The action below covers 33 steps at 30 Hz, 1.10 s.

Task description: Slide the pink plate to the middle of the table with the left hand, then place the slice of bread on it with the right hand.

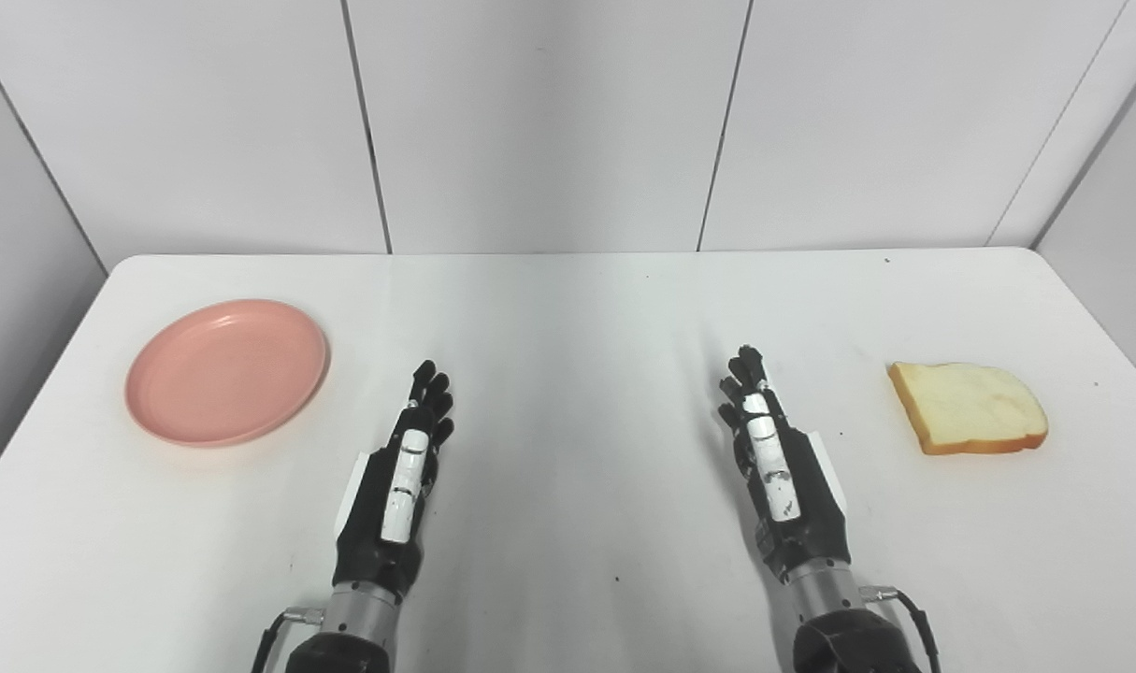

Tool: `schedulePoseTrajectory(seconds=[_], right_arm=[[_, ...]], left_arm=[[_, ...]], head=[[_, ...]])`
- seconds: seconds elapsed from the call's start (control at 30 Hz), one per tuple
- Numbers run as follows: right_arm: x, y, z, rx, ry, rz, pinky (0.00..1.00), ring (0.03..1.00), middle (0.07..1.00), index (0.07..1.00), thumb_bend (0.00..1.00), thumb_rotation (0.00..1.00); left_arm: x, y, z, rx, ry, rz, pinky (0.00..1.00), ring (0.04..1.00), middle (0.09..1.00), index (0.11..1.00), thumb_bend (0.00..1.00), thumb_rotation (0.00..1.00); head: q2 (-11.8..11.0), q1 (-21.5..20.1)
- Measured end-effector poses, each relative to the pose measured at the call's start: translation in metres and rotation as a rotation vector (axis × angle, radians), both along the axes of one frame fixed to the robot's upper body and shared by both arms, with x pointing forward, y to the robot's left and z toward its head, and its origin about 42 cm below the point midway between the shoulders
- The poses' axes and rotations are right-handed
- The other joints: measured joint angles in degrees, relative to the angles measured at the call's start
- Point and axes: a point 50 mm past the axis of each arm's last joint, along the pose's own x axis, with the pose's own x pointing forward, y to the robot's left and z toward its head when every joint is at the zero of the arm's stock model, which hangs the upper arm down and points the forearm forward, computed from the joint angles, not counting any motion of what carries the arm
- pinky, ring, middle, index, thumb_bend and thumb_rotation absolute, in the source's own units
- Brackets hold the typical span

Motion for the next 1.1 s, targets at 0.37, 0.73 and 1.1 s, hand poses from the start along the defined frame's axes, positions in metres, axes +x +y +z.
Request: schedulePoseTrajectory(seconds=[0.37, 0.73, 1.1], right_arm=[[0.003, 0.001, -0.005, -0.062, -0.007, 0.006, 1.00, 1.000, 1.000, 1.000, 0.56, 0.90], [0.005, 0.002, -0.015, -0.127, -0.057, 0.036, 1.00, 1.000, 1.000, 1.000, 0.54, 0.96], [0.010, -0.002, -0.013, -0.110, -0.091, -0.010, 1.00, 1.000, 1.000, 1.000, 0.56, 0.94]], left_arm=[[0.000, 0.000, 0.000, 0.002, -0.004, 0.001, 1.00, 1.000, 1.000, 1.000, 0.59, 1.00], [0.001, 0.004, -0.007, 0.015, 0.006, 0.025, 1.00, 1.000, 1.000, 1.000, 0.57, 1.00], [0.000, 0.003, -0.007, 0.004, -0.008, -0.004, 1.00, 1.000, 1.000, 1.000, 0.57, 1.00]], head=[[-0.6, 0.4], [-1.2, 0.4], [-2.1, 2.4]])
